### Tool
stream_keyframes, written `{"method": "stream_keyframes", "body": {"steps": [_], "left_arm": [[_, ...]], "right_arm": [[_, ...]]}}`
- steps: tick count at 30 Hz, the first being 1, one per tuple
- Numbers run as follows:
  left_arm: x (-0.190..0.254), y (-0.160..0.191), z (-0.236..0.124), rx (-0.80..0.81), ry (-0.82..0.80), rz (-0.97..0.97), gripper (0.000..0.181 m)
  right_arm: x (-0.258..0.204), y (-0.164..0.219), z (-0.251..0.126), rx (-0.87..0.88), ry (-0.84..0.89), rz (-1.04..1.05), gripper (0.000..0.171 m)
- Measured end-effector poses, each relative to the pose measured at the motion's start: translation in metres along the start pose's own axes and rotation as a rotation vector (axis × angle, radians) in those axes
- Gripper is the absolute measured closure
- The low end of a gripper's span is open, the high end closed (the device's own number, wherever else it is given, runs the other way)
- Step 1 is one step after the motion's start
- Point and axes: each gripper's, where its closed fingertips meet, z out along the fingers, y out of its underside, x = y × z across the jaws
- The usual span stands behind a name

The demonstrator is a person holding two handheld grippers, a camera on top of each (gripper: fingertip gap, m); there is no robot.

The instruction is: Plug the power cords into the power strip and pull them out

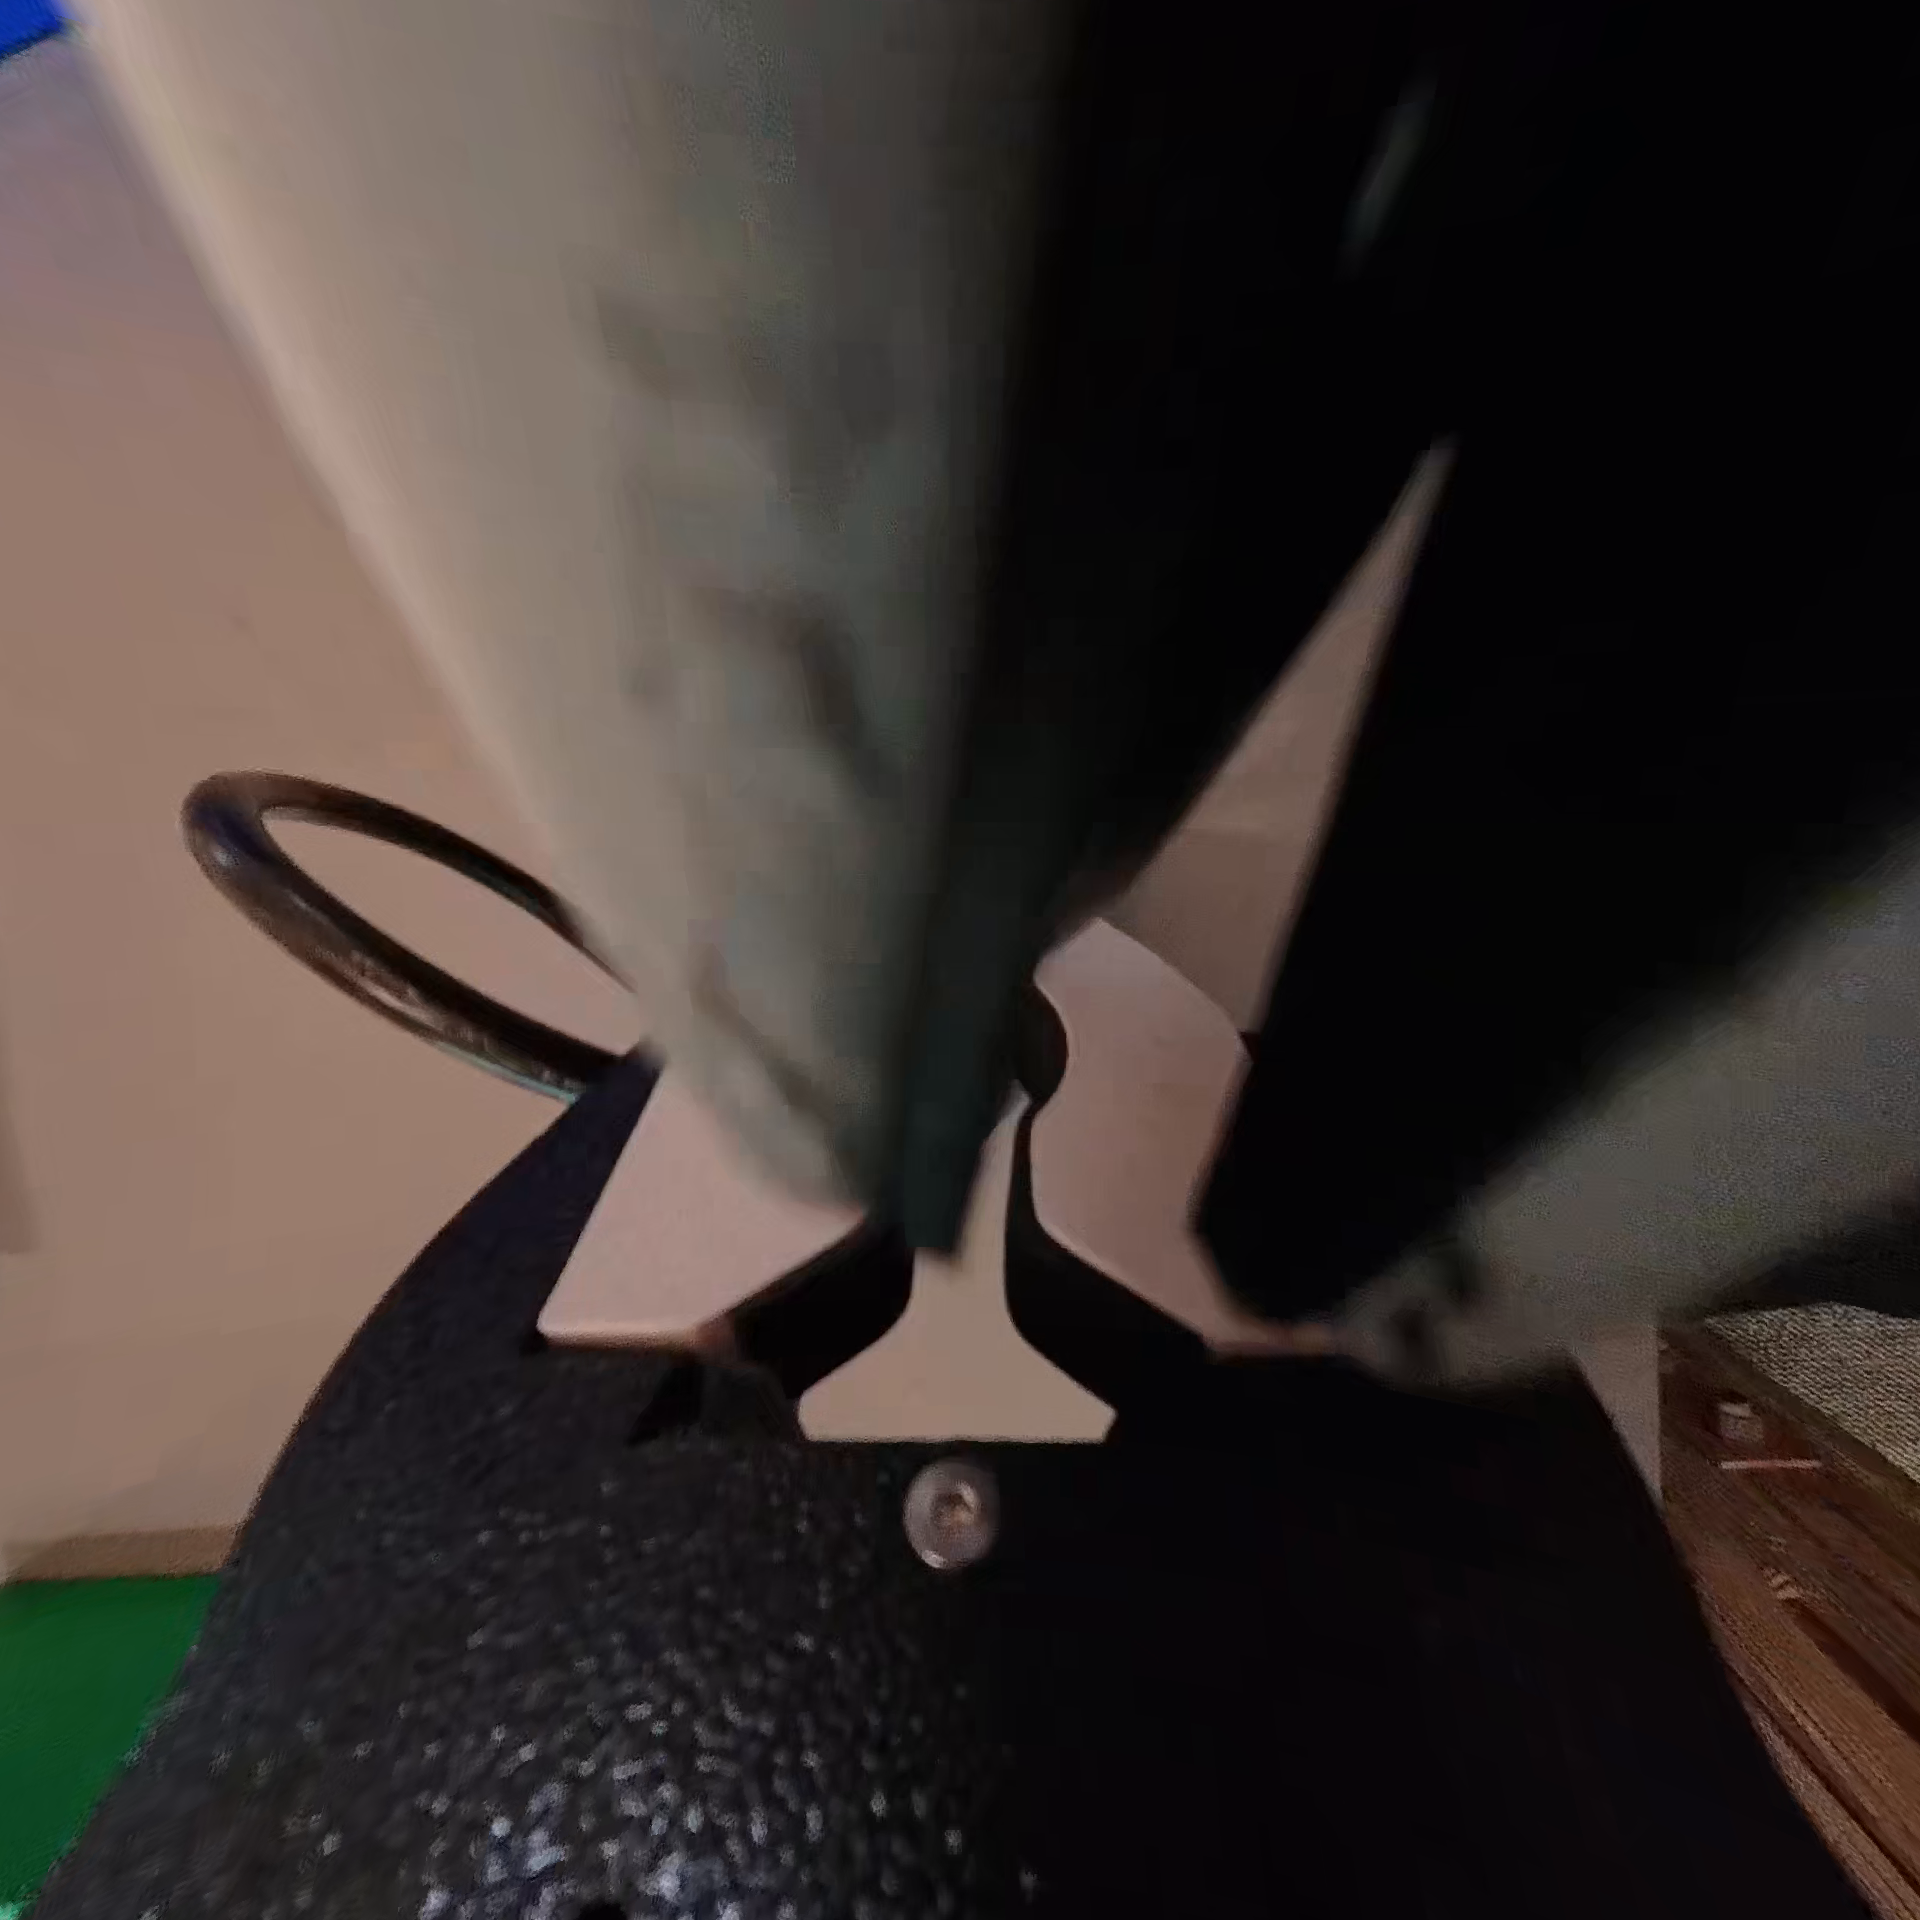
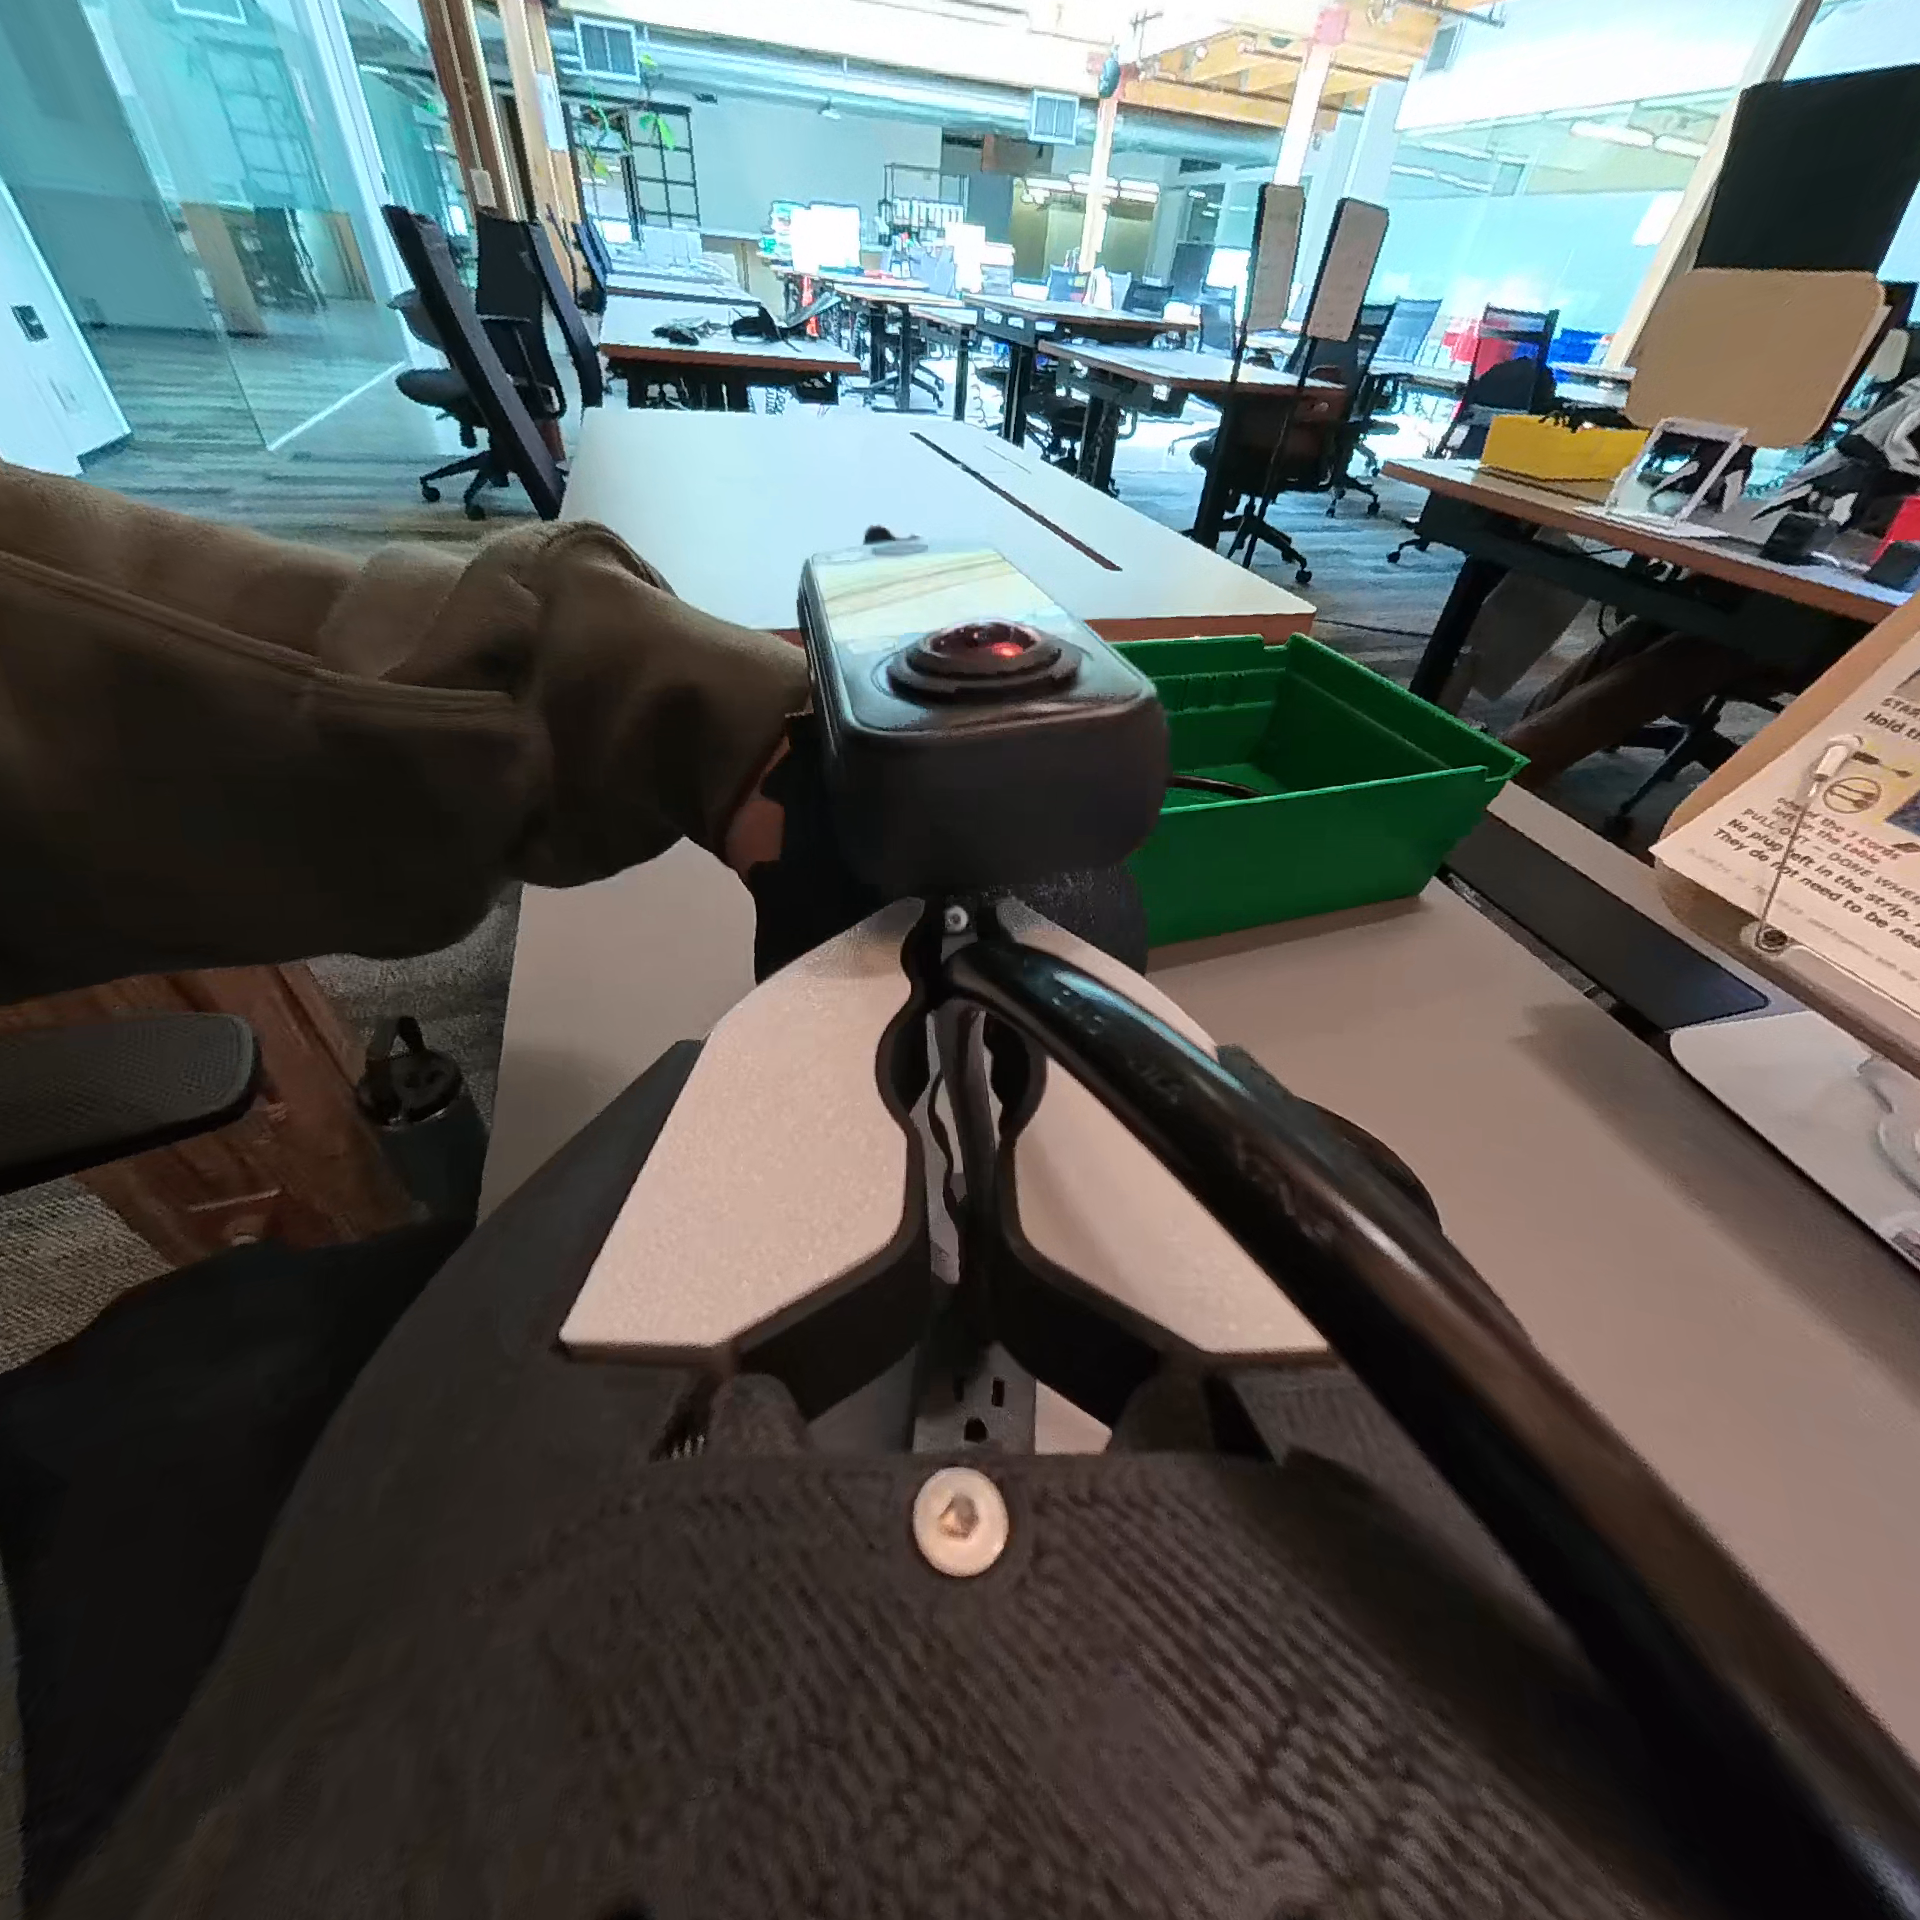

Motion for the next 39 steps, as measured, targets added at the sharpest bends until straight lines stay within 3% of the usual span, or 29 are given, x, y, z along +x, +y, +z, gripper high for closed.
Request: {"method": "stream_keyframes", "body": {"steps": [2,7,14,18,23,27,30,33,36,39], "left_arm": [[-0.002,0.002,-0.001,0.005,-0.01,-0.003,0.167],[-0.007,0.009,-0.003,0.051,-0.024,-0.027,0.167],[-0.004,0.004,0.0,0.152,-0.026,-0.036,0.167],[-0.005,0.002,0.001,0.133,-0.015,-0.044,0.167],[-0.004,0.006,-0.001,0.111,-0.014,-0.063,0.167],[-0.004,0.009,-0.002,0.097,-0.013,-0.094,0.167],[-0.004,0.01,-0.002,0.085,-0.019,-0.113,0.167],[-0.005,0.01,-0.002,0.092,-0.02,-0.124,0.167],[-0.005,0.01,-0.002,0.105,-0.021,-0.14,0.167],[-0.006,0.011,-0.003,0.126,-0.022,-0.164,0.167]], "right_arm": [[0.001,0.003,0.0,-0.011,-0.006,-0.017,0.16],[-0.006,0.045,0.004,-0.179,-0.034,-0.053,0.127],[-0.01,0.148,0.007,-0.419,0.025,0.097,0.117],[0.005,0.164,0.007,-0.499,0.161,-0.06,0.122],[-0.021,0.145,0.017,-0.355,0.104,-0.042,0.124],[-0.011,0.135,0.011,-0.221,0.168,0.154,0.126],[-0.022,0.117,0.004,-0.089,0.103,0.313,0.135],[-0.053,0.103,-0.005,-0.007,-0.007,0.335,0.137],[-0.046,0.112,-0.03,-0.011,0.141,0.386,0.139],[-0.042,0.114,-0.062,0.102,0.227,0.533,0.154]]}}
